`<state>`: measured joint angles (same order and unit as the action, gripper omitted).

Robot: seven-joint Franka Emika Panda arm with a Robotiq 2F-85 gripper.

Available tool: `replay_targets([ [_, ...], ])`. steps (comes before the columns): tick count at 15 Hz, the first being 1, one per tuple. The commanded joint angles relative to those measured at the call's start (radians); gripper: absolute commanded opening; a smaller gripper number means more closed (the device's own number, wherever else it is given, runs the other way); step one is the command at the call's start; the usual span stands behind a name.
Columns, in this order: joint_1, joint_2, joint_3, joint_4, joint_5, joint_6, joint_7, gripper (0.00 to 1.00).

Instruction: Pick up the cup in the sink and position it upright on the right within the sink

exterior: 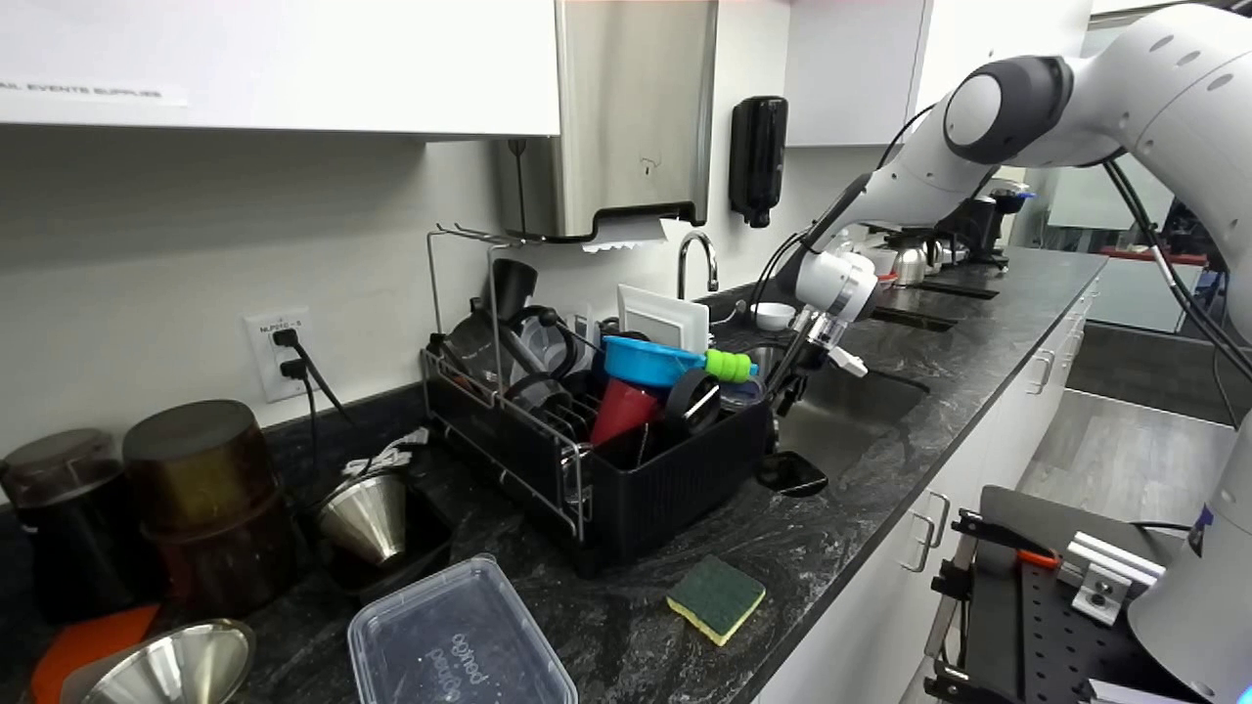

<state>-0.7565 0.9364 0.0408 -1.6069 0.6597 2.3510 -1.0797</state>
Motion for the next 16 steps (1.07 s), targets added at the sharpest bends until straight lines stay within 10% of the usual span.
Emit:
replay_targets([
  [1,-0.021,-0.013,0.040,-0.041,0.094,0.088,0.030,1.00],
  [16,0.015,-0.009,0.011,-0.063,0.293,0.101,0.237,1.00],
])
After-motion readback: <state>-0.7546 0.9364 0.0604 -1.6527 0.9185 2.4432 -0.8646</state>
